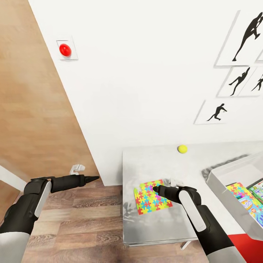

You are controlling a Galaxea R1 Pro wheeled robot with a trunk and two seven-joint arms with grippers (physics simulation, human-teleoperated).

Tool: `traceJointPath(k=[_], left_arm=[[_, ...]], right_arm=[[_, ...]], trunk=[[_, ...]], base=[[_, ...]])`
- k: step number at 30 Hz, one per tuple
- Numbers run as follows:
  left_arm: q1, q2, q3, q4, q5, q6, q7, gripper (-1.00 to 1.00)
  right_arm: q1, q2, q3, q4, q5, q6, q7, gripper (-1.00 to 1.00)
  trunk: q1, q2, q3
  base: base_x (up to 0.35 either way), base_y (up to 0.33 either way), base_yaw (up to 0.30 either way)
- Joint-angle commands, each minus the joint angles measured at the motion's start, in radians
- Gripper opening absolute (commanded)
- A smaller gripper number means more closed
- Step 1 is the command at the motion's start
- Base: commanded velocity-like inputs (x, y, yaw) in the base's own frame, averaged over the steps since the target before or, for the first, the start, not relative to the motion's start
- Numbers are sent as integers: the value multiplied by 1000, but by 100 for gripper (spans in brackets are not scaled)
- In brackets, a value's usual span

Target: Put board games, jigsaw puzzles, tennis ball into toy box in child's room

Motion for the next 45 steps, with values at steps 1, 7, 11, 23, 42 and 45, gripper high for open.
traceJointPath(k=[1,7,11,23,42,45], left_arm=[[-1,0,1,0,2,5,-2,100],[-1,0,3,0,2,5,-2,100],[-1,0,4,0,2,5,-2,100],[-1,0,4,0,2,7,-2,100],[-1,0,3,0,2,6,-2,100],[-1,0,4,0,2,5,-2,100]], right_arm=[[-1,-1,2,-1,-10,1,-10,100],[-1,-1,2,-1,-11,1,-10,100],[-1,-1,2,-1,-11,1,-10,100],[-1,-1,2,-1,-12,1,-10,100],[-1,-1,3,-1,-12,1,-10,100],[-1,-1,3,-1,-12,1,-10,100]], trunk=[[1,-2,-2],[1,-2,-2],[1,-2,-2],[1,-2,-2],[1,-2,-2],[1,-2,-2]], base=[[0,0,0],[0,0,0],[0,8,0],[0,127,0],[-19,104,0],[-17,62,0]])
